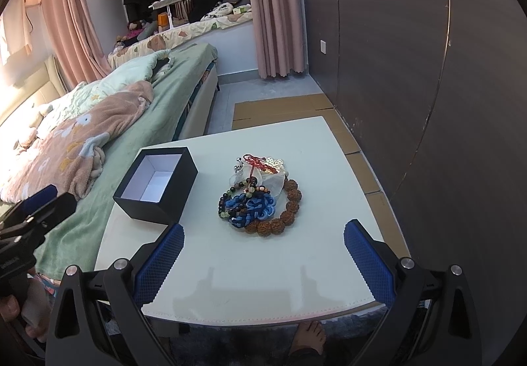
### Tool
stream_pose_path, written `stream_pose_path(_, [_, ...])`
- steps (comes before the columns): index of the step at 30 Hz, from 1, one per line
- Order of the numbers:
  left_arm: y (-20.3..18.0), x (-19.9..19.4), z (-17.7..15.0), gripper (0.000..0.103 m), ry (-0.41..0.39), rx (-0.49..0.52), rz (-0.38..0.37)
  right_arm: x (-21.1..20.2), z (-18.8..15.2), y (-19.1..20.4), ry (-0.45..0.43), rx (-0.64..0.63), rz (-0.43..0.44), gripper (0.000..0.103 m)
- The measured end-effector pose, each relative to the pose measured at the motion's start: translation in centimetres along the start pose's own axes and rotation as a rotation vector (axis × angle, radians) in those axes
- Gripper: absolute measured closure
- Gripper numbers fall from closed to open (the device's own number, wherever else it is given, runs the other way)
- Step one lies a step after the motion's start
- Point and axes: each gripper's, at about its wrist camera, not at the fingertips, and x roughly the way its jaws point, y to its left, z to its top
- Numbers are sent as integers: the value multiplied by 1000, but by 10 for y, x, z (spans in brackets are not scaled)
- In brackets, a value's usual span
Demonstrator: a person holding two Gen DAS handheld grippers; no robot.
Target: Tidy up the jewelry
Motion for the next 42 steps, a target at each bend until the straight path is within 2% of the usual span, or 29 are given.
stream_pose_path(42, [3,-1,1,5,-18,-13,7,1,-1,-5,-20,21,1,8])
